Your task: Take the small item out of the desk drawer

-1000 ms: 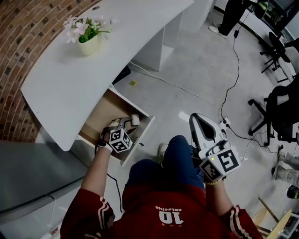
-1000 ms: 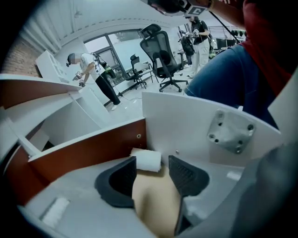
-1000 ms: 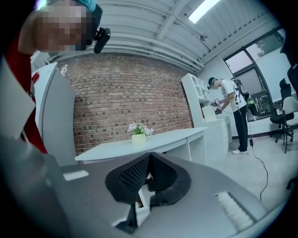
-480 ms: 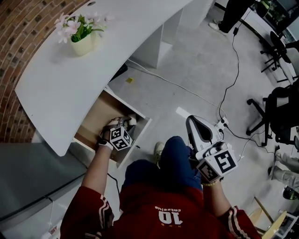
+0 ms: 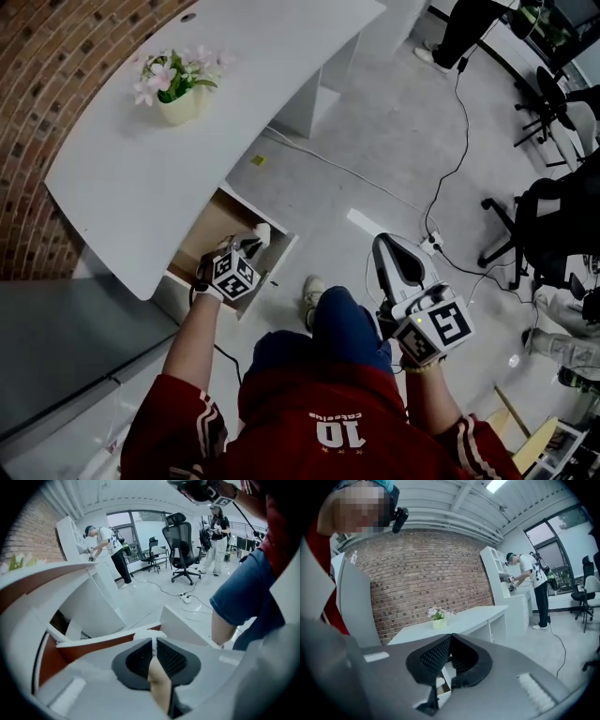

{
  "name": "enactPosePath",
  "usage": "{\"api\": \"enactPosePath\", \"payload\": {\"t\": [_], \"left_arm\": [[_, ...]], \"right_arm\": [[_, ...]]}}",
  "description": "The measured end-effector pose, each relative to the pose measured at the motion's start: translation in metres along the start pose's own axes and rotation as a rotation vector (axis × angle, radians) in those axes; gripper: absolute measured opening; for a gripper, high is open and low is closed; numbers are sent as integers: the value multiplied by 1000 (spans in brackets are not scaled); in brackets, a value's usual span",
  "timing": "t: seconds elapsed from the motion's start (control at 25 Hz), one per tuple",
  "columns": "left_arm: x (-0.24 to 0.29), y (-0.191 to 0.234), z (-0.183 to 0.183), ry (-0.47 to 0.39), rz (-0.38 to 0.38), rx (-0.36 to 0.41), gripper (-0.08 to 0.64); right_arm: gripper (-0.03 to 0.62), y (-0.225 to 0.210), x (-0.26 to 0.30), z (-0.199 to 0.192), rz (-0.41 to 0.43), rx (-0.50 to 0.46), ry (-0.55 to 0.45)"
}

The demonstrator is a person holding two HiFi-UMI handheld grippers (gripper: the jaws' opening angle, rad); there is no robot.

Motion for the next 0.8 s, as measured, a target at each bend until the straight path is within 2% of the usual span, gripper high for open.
{"api": "enactPosePath", "payload": {"t": [0.16, 0.52, 0.64, 0.8], "left_arm": [[-41, -12, 28, -13, -3, 0, 35], [-138, -30, 88, -58, 43, -22, 35], [-176, -34, 113, -126, 71, -64, 35], [-247, -38, 158, -287, 147, -134, 35]], "right_arm": [[-9, 17, -21, 45, 17, 0, -10], [-9, 49, -67, 135, 57, -14, -52], [-9, 56, -74, 154, 76, -12, -67], [-9, 69, -77, 175, 119, 8, -96]]}}
Point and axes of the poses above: the fingertips, and each gripper's own axes: x forward along the fingers, y to its left, z out of its top, the point moved 3 cm from there along -x, backward along the fingers, and after that the axes turned 13 degrees about -z, right-handed, at the moved point
